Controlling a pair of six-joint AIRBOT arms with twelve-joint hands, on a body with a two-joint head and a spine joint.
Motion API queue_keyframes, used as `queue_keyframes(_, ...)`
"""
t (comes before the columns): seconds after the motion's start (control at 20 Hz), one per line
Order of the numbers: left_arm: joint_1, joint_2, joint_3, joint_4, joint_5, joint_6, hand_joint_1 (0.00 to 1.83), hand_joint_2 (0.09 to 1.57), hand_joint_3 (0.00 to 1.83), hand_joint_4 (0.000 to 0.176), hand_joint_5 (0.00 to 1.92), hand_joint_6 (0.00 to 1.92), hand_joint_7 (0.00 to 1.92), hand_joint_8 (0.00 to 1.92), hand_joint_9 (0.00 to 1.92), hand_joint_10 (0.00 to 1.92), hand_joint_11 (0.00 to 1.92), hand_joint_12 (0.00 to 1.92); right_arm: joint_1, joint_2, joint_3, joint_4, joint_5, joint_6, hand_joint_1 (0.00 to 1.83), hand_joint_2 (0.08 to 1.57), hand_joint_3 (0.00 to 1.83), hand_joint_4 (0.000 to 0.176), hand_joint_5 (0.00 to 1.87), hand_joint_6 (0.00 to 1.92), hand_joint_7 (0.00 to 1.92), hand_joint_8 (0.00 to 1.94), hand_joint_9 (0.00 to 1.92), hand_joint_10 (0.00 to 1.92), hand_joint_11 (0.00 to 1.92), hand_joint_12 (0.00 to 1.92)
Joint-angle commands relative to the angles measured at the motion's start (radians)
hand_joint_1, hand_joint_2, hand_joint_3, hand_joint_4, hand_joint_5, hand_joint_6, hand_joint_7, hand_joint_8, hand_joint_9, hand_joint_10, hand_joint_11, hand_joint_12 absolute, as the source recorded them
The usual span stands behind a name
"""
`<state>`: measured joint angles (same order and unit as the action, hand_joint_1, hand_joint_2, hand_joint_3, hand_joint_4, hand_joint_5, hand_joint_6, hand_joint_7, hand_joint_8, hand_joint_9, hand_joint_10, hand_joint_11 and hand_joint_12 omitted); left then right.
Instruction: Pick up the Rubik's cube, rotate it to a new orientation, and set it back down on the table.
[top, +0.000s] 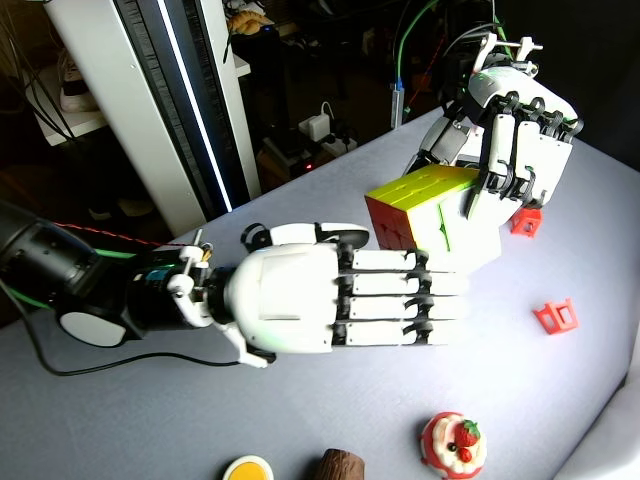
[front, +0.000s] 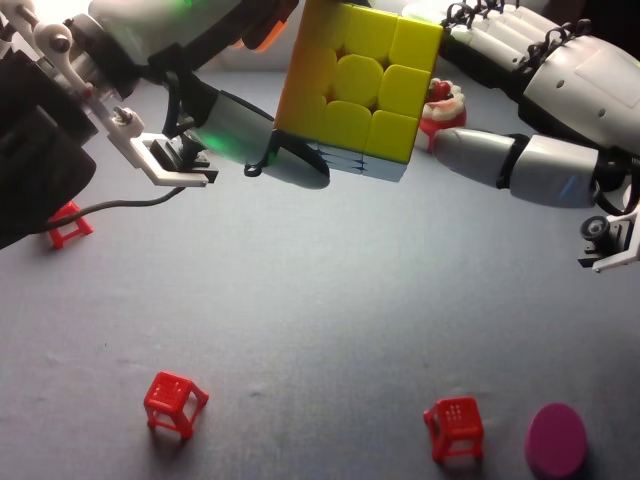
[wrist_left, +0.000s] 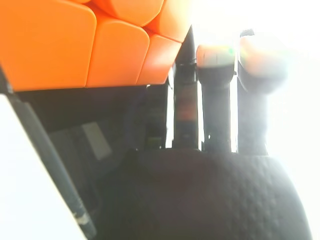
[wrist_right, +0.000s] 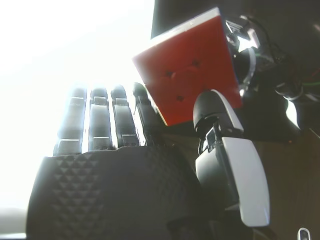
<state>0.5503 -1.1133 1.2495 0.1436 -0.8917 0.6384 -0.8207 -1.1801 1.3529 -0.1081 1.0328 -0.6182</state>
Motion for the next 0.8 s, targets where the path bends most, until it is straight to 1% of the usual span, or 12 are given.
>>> queue_keyframes(0.0, -0.024, -0.005, -0.002, -0.029, -0.156, -0.01, 1.38, 0.69, 1.09, 0.0, 0.83, 1.45, 0.88, 1.66, 0.86, 1.83, 0.93, 1.92, 0.016, -0.002, 0.005, 0.023, 0.118, 0.005, 0.0, 1.34, 0.0, 0.0, 0.03, 0.02, 0.03, 0.01, 0.0, 0.0, 0.0, 0.0)
queue_keyframes(0.05, -0.024, -0.005, -0.002, -0.028, -0.156, -0.01, 1.26, 0.69, 1.08, 0.0, 0.85, 1.44, 0.92, 1.69, 0.98, 1.9, 1.08, 1.92, 0.016, -0.003, 0.005, 0.019, 0.118, 0.005, 0.0, 1.33, 0.0, 0.0, 0.12, 0.05, 0.0, 0.0, 0.0, 0.0, 0.0, 0.0)
queue_keyframes(0.1, -0.024, -0.006, -0.002, -0.028, -0.156, -0.01, 1.24, 0.72, 1.03, 0.0, 0.86, 1.39, 0.9, 1.73, 0.97, 1.92, 1.06, 1.92, 0.016, -0.003, 0.005, 0.016, 0.117, 0.005, 0.0, 1.27, 0.0, 0.0, 0.02, 0.81, 0.0, 0.0, 0.0, 0.0, 0.0, 0.0)
queue_keyframes(0.15, -0.024, -0.006, -0.002, -0.028, -0.158, -0.01, 1.24, 0.69, 1.07, 0.0, 0.89, 1.39, 0.91, 1.71, 0.95, 1.92, 1.03, 1.92, 0.016, -0.003, 0.004, 0.012, 0.117, 0.005, 0.0, 1.34, 0.0, 0.0, 0.0, 1.24, 0.02, 0.01, 0.0, 0.0, 0.0, 0.0)
queue_keyframes(0.25, -0.022, -0.004, -0.002, -0.028, -0.16, -0.01, 1.22, 0.64, 1.25, 0.0, 0.9, 1.55, 0.92, 1.82, 1.05, 1.92, 1.16, 1.92, 0.016, -0.003, -0.003, -0.012, 0.117, 0.005, 0.0, 1.36, 0.0, 0.0, 0.0, 1.13, 0.13, 0.05, 0.02, 0.01, 0.0, 0.0)
queue_keyframes(0.4, -0.019, -0.004, -0.001, -0.031, -0.162, -0.009, 1.2, 0.65, 1.33, 0.0, 0.87, 1.7, 0.91, 1.9, 1.08, 1.92, 1.2, 1.92, 0.016, -0.002, -0.017, -0.031, 0.117, 0.005, 0.0, 1.37, 0.0, 0.0, 0.0, 0.67, 0.14, 0.04, 0.14, 0.08, 0.02, 0.02)
queue_keyframes(0.45, -0.018, -0.004, -0.001, -0.033, -0.162, -0.009, 1.21, 0.63, 1.36, 0.0, 0.88, 1.7, 0.93, 1.92, 1.13, 1.92, 1.25, 1.92, 0.016, -0.002, -0.025, -0.041, 0.118, 0.005, 0.0, 1.38, 0.0, 0.0, 0.0, 0.81, 0.13, 0.03, 0.13, 0.09, 0.03, 0.04)
queue_keyframes(0.5, -0.017, -0.004, 0.0, -0.036, -0.162, -0.008, 1.21, 0.62, 1.38, 0.0, 0.88, 1.71, 0.94, 1.92, 1.17, 1.92, 1.3, 1.92, 0.016, -0.001, -0.03, -0.048, 0.119, 0.005, 0.0, 1.37, 0.0, 0.0, 0.0, 0.76, 0.12, 0.02, 0.07, 0.12, 0.01, 0.24)
queue_keyframes(0.55, -0.016, -0.004, 0.001, -0.038, -0.162, -0.008, 1.2, 0.61, 1.41, 0.0, 0.88, 1.74, 0.96, 1.92, 1.18, 1.92, 1.29, 1.92, 0.016, 0.005, -0.036, -0.055, 0.122, 0.005, 0.0, 1.37, 0.0, 0.0, 0.0, 0.72, 0.15, 0.03, 0.05, 0.19, 0.0, 0.62)
queue_keyframes(0.6, -0.016, -0.004, 0.001, -0.038, -0.162, -0.008, 1.22, 0.65, 1.31, 0.0, 0.84, 1.63, 0.94, 1.92, 1.19, 1.92, 1.31, 1.92, 0.016, 0.01, -0.041, -0.058, 0.123, 0.005, 0.0, 1.37, 0.0, 0.0, 0.0, 0.7, 0.15, 0.02, 0.01, 0.29, 0.0, 0.83)
queue_keyframes(0.65, -0.016, -0.004, 0.001, -0.039, -0.162, -0.008, 1.22, 0.7, 1.18, 0.0, 0.83, 1.52, 0.89, 1.92, 1.21, 1.92, 1.33, 1.92, 0.016, 0.016, -0.047, -0.061, 0.127, 0.005, 0.0, 1.36, 0.0, 0.0, 0.0, 0.44, 0.1, 0.02, 0.0, 0.27, 0.0, 0.87)
queue_keyframes(0.75, -0.014, -0.004, 0.002, -0.047, -0.166, -0.006, 1.22, 0.69, 1.19, 0.0, 0.87, 1.47, 0.88, 1.92, 1.24, 1.92, 1.36, 1.92, 0.016, 0.024, -0.064, -0.064, 0.142, 0.005, 0.0, 1.36, 0.0, 0.0, 0.0, 0.14, 0.02, 0.0, 0.0, 0.18, 0.0, 0.77)
